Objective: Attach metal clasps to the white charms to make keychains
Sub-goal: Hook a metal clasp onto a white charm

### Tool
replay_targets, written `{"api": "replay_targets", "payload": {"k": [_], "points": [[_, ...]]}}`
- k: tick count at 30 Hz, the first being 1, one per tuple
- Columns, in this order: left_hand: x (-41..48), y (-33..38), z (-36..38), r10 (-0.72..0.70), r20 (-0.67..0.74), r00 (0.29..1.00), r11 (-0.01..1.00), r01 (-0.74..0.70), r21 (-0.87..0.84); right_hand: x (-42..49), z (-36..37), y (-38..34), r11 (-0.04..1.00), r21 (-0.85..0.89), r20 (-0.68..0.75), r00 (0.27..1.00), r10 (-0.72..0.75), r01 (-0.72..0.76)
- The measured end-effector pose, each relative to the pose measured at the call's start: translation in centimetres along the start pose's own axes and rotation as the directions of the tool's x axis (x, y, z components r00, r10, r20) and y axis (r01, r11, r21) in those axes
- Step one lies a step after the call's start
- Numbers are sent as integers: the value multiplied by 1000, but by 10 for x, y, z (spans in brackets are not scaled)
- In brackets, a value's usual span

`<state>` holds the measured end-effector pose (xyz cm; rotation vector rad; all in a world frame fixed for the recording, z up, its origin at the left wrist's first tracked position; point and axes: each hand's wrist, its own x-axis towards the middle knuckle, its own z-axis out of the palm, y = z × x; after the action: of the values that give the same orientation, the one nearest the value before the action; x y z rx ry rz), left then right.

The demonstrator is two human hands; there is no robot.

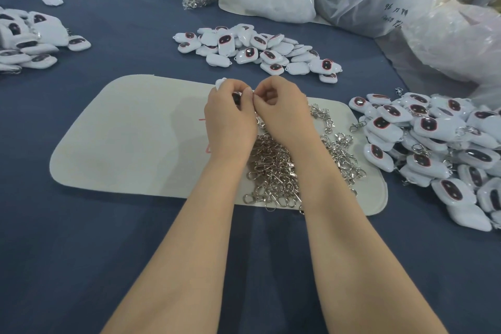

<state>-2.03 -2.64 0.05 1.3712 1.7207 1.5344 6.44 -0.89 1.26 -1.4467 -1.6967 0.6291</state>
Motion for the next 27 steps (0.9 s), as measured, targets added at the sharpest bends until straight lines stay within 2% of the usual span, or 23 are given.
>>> {"api": "replay_targets", "payload": {"k": [6,12,17,19,22,27], "points": [[1,1,0,-50,18,999,985,53,-164,-1,-3,-3,988,145,-5,999,48,-46],[3,-2,0,-166,73,983,959,178,-220,-1,-3,-3,986,160,9,999,44,-45],[4,-1,-2,-188,-17,982,937,174,-304,-1,-5,4,994,-100,1,999,54,-53],[6,-2,-4,-227,-42,973,909,196,-367,0,-7,5,964,-253,99,989,106,-78],[8,-3,-7,-341,-37,939,814,276,-511,-1,0,2,887,-449,247,940,236,-105],[9,-1,-9,-445,5,896,660,332,-674,-4,5,-1,913,-397,156,974,164,-90]]}}
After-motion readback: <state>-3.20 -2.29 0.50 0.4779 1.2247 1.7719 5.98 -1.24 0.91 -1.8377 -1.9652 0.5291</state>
